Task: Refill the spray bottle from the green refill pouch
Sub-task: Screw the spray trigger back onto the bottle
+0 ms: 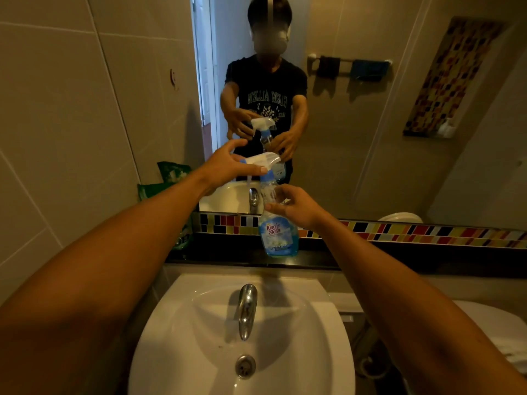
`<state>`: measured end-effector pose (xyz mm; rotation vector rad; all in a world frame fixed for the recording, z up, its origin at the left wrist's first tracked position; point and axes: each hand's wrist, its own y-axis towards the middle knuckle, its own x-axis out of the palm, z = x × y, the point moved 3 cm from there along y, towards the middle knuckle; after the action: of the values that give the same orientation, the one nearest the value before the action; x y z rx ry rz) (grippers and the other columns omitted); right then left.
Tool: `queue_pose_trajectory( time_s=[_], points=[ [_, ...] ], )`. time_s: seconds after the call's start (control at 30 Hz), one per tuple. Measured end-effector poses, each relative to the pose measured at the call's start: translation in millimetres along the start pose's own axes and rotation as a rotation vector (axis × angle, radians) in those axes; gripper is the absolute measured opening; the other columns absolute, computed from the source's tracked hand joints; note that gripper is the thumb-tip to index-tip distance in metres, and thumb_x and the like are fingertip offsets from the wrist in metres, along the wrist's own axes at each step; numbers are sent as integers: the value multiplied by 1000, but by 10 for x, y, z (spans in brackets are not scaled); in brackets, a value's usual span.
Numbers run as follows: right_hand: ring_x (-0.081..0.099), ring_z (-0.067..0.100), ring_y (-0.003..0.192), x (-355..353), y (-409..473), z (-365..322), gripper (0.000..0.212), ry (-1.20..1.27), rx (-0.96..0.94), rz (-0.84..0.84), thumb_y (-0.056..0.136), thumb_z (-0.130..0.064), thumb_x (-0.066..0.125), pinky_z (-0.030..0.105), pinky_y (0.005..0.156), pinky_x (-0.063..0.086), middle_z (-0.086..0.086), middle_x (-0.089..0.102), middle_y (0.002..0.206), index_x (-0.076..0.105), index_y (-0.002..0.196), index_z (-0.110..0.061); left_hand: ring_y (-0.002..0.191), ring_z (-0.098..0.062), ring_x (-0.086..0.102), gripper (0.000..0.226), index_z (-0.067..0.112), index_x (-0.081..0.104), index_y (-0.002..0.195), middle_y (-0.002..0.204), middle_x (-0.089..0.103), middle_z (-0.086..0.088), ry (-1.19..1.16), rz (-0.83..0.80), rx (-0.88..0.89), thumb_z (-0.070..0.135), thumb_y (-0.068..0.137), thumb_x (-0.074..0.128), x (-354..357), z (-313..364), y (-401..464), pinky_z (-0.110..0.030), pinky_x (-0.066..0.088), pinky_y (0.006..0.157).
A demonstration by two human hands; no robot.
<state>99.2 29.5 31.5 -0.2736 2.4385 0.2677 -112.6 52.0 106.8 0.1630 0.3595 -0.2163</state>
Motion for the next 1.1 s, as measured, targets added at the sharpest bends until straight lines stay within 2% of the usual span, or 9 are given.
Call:
queue_pose_trajectory(
  time_s=[0.17, 0.23, 0.33, 0.53, 0.67, 0.83, 0.93, 1.0, 1.1],
  points=[
    [71, 22, 106, -24, 40, 12, 44, 154, 6, 55, 87, -42, 78, 53, 91, 61, 2, 71, 116, 63, 123, -22, 108, -14, 63, 98, 28, 31, 152, 115, 73, 1, -304, 106, -112, 27, 72, 88, 229, -369, -126, -48, 41, 96],
    [72, 24, 106, -15, 53, -14, 43, 160, -5, 51, 88, -40, 77, 53, 91, 61, 3, 71, 117, 63, 122, -21, 104, -11, 65, 95, 27, 33, 151, 116, 73, -3, -397, 133, -108, 24, 73, 88, 329, -405, -128, -40, 43, 92],
    [73, 23, 104, 26, 54, -51, 41, 165, -18, 38, 88, -40, 77, 52, 90, 62, 3, 71, 115, 64, 121, -21, 100, -11, 70, 87, 26, 38, 146, 117, 74, -5, -487, 149, -68, 18, 74, 87, 422, -346, -105, -27, 47, 72],
    [72, 22, 103, 106, 28, -74, 38, 174, -27, 31, 88, -39, 77, 52, 89, 62, 2, 71, 114, 64, 120, -22, 102, -25, 72, 73, 19, 50, 132, 111, 74, -12, -479, 230, 29, 10, 70, 89, 455, -342, -42, -33, 60, 73],
    [71, 24, 105, 100, 23, -81, 38, 179, -26, 24, 90, -37, 76, 53, 90, 61, 4, 71, 114, 63, 122, -20, 100, -21, 72, 71, 21, 46, 133, 112, 72, -9, -453, 279, 49, 9, 75, 84, 492, -380, -42, -32, 61, 76],
    [72, 24, 101, 93, 29, -90, 31, 177, -46, 24, 92, -30, 76, 52, 90, 62, 4, 70, 109, 65, 119, -19, 105, -26, 70, 62, 23, 51, 124, 114, 71, -11, -470, 266, 51, 11, 73, 85, 503, -411, -11, -50, 58, 89],
    [71, 24, 102, 92, 26, -95, 33, 170, -51, 31, 92, -29, 76, 52, 90, 62, 6, 70, 110, 65, 120, -17, 105, -28, 71, 74, 16, 48, 133, 111, 72, -11, -486, 257, 52, 9, 71, 88, 495, -423, 3, -49, 59, 88],
    [72, 24, 101, 95, 23, -93, 30, 176, -49, 34, 93, -27, 75, 51, 90, 62, 7, 70, 109, 65, 119, -16, 106, -28, 71, 79, 21, 44, 135, 114, 72, -13, -504, 256, 40, 8, 70, 88, 490, -436, 1, -48, 59, 87],
    [72, 26, 101, 98, 29, -87, 27, 186, -56, 40, 93, -27, 75, 53, 89, 61, 8, 70, 110, 65, 116, -18, 103, -23, 71, 68, 26, 47, 128, 113, 73, -9, -484, 282, 23, 9, 74, 84, 496, -433, -21, -43, 59, 84]
  ],
)
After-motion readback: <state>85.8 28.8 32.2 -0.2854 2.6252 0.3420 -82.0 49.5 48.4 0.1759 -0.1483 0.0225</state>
